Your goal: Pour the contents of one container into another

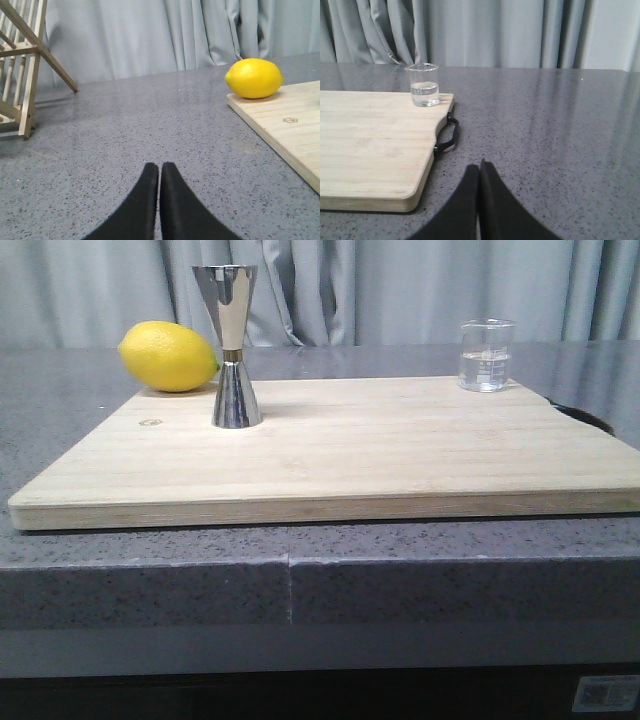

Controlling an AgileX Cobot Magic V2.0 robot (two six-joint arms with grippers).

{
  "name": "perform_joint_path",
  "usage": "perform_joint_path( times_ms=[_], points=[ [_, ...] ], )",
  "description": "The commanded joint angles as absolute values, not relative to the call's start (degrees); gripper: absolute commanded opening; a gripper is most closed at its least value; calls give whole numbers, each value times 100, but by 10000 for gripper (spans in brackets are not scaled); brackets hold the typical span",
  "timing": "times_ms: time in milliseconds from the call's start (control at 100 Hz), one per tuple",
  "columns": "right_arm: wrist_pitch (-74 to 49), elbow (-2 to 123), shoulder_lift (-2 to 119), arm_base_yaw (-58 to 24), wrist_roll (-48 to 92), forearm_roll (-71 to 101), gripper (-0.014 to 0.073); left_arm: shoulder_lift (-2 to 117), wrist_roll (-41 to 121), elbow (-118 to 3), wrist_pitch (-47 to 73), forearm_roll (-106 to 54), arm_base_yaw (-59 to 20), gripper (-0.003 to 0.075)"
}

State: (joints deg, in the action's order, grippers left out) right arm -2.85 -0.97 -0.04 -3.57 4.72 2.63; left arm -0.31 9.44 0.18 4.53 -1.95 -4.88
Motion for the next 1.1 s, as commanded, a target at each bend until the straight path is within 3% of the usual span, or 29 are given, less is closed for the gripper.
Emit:
perform_joint_path(
  times_ms=[0,800,1090],
  points=[
    [188,-124,38,-326,493,205,-69,-157,914,181,0,-207,-528,-19],
    [278,-95,49,-326,493,1002,-69,-157,914,139,-189,-2587,-528,-19],
    [-468,878,470,-326,493,1135,-69,179,914,-744,586,-2637,-528,-19]
  ],
)
